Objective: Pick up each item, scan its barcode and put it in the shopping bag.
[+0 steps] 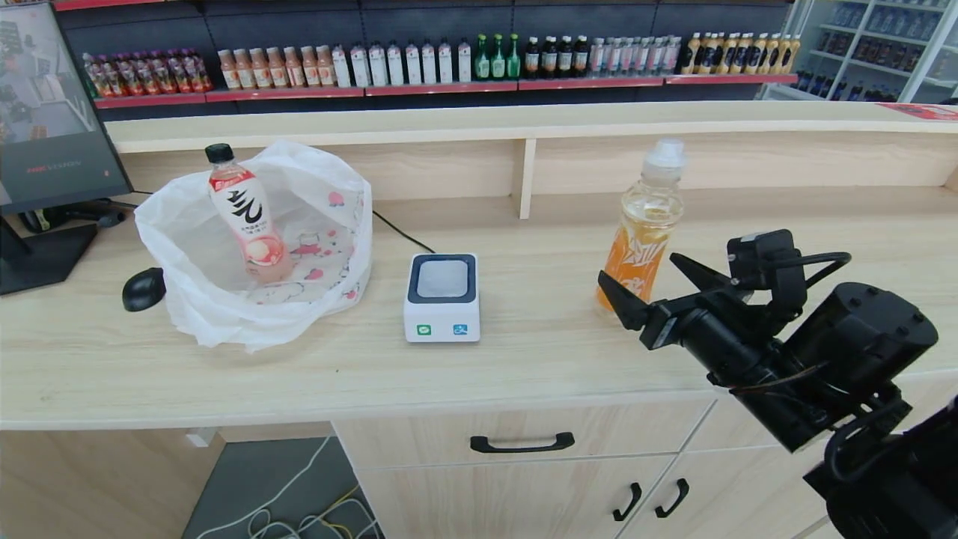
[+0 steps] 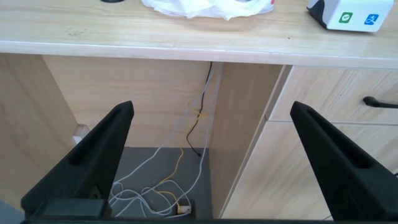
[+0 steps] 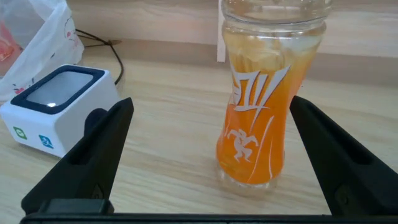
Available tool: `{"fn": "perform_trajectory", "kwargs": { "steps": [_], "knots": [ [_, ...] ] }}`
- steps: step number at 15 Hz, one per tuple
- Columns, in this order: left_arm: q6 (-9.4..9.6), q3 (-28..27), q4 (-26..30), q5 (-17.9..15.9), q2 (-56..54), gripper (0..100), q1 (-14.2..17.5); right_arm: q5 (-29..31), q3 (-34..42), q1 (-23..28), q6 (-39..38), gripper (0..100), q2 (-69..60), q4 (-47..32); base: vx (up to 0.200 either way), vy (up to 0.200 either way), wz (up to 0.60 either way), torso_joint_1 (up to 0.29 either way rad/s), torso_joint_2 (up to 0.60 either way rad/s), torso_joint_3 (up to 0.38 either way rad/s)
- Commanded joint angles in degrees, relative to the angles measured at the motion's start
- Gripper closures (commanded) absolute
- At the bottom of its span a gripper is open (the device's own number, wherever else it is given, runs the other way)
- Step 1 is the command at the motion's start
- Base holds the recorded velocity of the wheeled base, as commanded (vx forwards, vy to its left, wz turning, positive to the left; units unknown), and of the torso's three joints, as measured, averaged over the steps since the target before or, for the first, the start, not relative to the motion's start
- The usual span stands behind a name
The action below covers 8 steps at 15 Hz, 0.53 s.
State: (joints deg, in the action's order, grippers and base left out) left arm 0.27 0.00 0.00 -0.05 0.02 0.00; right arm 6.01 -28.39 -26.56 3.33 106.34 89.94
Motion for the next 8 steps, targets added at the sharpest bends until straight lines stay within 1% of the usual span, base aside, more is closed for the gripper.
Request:
{"fn": "perform_trajectory", "kwargs": {
  "steps": [1,2,4,6,8],
  "knots": [
    [0.0,0.0,0.0,0.0,0.0,0,-0.1,0.1,-2.7,0.2,0.1,0,3.8,0.1,0.0,0.0,0.0,0.0,0.0,0.0],
    [0.0,0.0,0.0,0.0,0.0,0,0.0,1.1,-3.3,1.9,0.2,0,4.1,0.1,0.0,0.0,0.0,0.0,0.0,0.0],
    [0.0,0.0,0.0,0.0,0.0,0,-0.1,3.7,-3.2,2.4,-0.3,0,4.0,0.1,0.0,0.0,0.0,0.0,0.0,0.0],
    [0.0,0.0,0.0,0.0,0.0,0,0.0,3.7,-3.6,2.6,-0.3,0,4.2,0.1,0.0,0.0,0.0,0.0,0.0,0.0],
    [0.0,0.0,0.0,0.0,0.0,0,0.0,3.7,-5.7,3.2,-0.3,0,5.3,0.1,0.0,0.0,0.0,0.0,0.0,0.0]
  ]
}}
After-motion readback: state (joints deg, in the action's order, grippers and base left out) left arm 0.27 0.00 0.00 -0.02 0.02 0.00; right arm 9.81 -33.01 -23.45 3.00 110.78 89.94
